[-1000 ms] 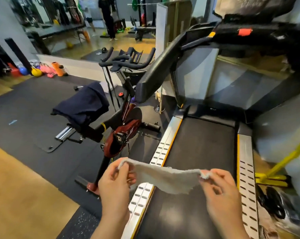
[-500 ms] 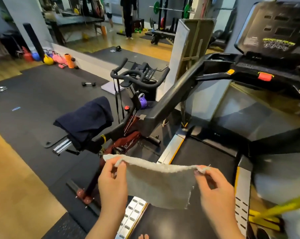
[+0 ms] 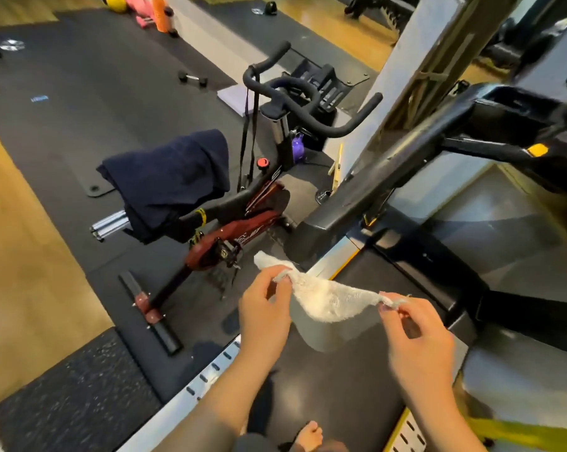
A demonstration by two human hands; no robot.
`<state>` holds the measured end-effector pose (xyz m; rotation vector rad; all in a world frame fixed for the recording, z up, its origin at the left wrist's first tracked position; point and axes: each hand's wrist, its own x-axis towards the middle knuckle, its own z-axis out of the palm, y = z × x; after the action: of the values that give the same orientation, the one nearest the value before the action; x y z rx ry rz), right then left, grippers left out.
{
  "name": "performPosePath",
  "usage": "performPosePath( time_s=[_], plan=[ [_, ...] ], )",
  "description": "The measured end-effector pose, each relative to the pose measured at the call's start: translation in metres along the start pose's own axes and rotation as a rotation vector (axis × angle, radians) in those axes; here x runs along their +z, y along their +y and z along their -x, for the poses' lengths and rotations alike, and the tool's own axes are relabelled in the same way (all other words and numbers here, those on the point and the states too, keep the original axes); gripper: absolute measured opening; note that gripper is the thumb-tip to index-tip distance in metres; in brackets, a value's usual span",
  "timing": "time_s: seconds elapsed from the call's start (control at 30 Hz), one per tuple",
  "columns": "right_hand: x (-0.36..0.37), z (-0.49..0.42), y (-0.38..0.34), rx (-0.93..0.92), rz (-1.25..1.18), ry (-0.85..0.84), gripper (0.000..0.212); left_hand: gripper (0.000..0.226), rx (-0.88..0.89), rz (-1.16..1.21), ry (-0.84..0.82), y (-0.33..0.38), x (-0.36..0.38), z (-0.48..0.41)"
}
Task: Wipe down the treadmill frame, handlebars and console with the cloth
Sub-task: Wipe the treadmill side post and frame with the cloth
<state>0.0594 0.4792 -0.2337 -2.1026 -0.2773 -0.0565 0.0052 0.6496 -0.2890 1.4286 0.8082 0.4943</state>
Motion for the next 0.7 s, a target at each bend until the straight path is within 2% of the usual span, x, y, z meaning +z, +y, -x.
performPosePath(
  time_s=[0.13, 0.3, 0.33, 0.47, 0.57, 0.63, 0.7],
  plan=[
    [0.002, -0.05, 0.012, -0.018, 0.02, -0.026, 0.025, 0.022, 0.07, -0.087, 0.007, -0.005, 0.041, -0.029],
    [-0.004, -0.119, 0.021, -0.065, 0.035, -0.133, 0.018, 0.019, 0.073, -0.152, 0.147, -0.012, 0.095, -0.056],
    [-0.004, -0.131, 0.023, -0.087, 0.035, -0.169, 0.019, 0.023, 0.045, -0.125, 0.189, -0.009, 0.105, -0.057],
    [-0.004, -0.169, 0.046, -0.12, 0.053, -0.335, 0.023, 0.062, -0.052, 0.064, 0.287, 0.005, 0.151, -0.049],
    [0.001, -0.186, 0.062, -0.128, 0.043, -0.459, 0.02, 0.073, -0.064, -0.072, 0.273, 0.0, 0.172, -0.04],
    [0.007, -0.194, 0.065, -0.149, 0.043, -0.551, 0.017, 0.072, -0.059, -0.234, 0.228, -0.006, 0.176, -0.039],
    [0.014, -0.199, 0.063, -0.192, 0.031, -0.61, 0.016, 0.072, -0.057, -0.292, 0.208, -0.008, 0.171, -0.046]
  ],
)
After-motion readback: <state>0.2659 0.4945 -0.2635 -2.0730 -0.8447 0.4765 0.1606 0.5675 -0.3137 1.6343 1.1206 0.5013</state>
